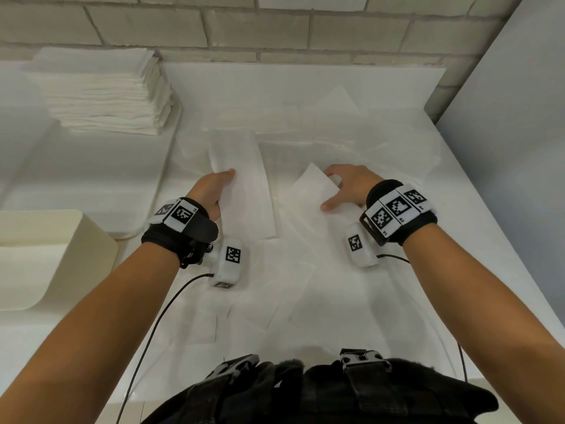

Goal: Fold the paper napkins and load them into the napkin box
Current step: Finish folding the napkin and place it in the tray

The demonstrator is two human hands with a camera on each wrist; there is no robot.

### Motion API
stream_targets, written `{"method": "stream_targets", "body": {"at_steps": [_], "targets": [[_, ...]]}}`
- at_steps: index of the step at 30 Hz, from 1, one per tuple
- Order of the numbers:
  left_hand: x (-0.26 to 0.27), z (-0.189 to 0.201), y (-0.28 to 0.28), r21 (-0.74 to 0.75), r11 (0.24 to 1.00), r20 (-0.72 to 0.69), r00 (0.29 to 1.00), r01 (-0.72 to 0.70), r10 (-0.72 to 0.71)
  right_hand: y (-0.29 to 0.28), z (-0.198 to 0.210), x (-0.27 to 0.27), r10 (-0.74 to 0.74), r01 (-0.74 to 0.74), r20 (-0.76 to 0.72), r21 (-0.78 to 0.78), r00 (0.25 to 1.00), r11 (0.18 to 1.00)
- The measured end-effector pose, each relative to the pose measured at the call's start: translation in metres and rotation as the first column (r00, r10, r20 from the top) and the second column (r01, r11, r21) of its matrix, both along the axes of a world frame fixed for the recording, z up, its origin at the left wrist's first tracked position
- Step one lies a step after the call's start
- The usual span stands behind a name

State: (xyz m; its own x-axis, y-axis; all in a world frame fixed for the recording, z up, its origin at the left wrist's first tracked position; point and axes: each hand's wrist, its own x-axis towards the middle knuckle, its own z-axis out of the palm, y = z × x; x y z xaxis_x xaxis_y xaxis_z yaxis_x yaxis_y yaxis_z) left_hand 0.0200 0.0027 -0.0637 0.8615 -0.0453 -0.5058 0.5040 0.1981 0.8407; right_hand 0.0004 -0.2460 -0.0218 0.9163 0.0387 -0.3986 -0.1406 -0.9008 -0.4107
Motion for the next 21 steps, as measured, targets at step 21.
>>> {"method": "stream_targets", "body": {"at_steps": [21], "targets": [[-0.004, 0.030, -0.029, -0.362, 0.923, 0.230, 0.972, 0.132, -0.048, 0.049, 0.030, 0.027, -0.408, 0.349, -0.228, 0.903, 0.884, 0.252]]}}
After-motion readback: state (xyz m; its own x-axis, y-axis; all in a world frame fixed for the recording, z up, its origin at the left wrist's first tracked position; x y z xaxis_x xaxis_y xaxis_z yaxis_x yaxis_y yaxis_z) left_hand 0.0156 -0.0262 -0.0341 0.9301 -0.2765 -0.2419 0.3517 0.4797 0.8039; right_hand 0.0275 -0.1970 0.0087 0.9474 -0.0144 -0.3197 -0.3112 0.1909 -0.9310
